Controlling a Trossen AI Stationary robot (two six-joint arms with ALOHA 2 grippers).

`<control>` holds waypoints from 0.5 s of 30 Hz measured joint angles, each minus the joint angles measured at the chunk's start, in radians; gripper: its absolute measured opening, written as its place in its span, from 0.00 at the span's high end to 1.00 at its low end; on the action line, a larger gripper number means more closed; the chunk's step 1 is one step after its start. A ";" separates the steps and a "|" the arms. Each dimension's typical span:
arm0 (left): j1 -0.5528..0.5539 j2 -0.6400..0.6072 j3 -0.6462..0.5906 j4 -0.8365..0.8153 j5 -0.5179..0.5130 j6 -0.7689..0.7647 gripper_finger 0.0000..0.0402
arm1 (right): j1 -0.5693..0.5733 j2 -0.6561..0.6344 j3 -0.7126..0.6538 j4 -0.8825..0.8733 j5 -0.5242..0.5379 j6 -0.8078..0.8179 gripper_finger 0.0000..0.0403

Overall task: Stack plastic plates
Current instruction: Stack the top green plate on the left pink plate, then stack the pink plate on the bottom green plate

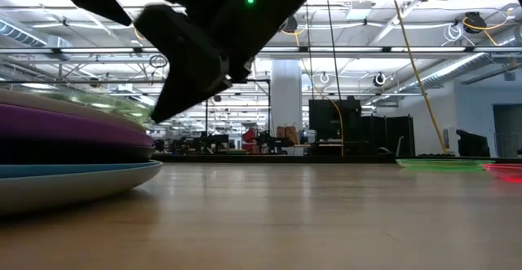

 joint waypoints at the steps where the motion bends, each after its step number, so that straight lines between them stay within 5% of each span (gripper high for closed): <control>1: 0.000 0.000 0.000 0.000 0.000 0.001 0.88 | 0.002 0.000 0.000 0.012 0.000 -0.008 1.00; 15: 0.000 0.000 0.000 0.000 0.000 -0.011 0.88 | 0.009 -0.007 0.000 0.029 -0.022 -0.005 1.00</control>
